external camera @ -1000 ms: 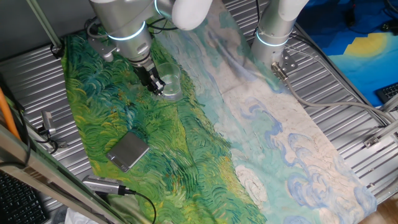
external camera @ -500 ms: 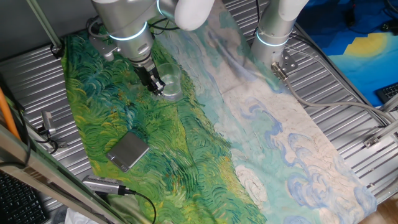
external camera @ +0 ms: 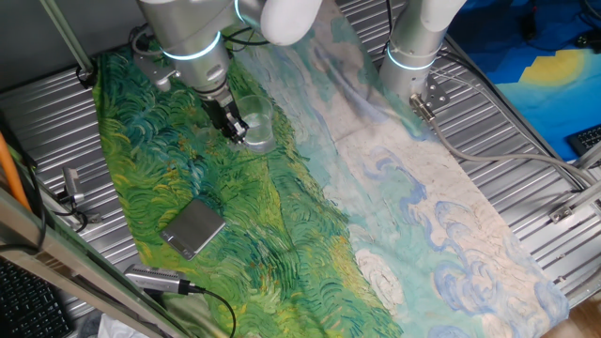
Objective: Pour the water from one cup into another empty cup
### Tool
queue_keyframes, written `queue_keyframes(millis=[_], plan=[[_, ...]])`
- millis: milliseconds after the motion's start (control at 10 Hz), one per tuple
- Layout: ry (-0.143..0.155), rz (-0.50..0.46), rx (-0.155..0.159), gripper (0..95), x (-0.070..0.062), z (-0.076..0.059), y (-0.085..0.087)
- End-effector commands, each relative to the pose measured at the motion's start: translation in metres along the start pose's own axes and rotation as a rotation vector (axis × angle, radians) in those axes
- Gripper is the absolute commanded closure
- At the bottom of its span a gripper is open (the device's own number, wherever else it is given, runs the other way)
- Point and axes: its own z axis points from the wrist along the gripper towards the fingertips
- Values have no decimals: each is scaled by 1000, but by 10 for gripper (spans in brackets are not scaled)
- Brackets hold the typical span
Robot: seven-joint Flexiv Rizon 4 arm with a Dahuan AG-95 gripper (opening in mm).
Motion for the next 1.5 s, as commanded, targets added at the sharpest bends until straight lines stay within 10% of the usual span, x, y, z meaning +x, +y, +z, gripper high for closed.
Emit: queue_keyframes(millis=[100, 700, 1500], plan=[[-6, -4, -25, 950, 0, -3, -14], [-19, 18, -70, 950, -35, 1, -12], [-35, 33, -155, 950, -41, 6, -22]])
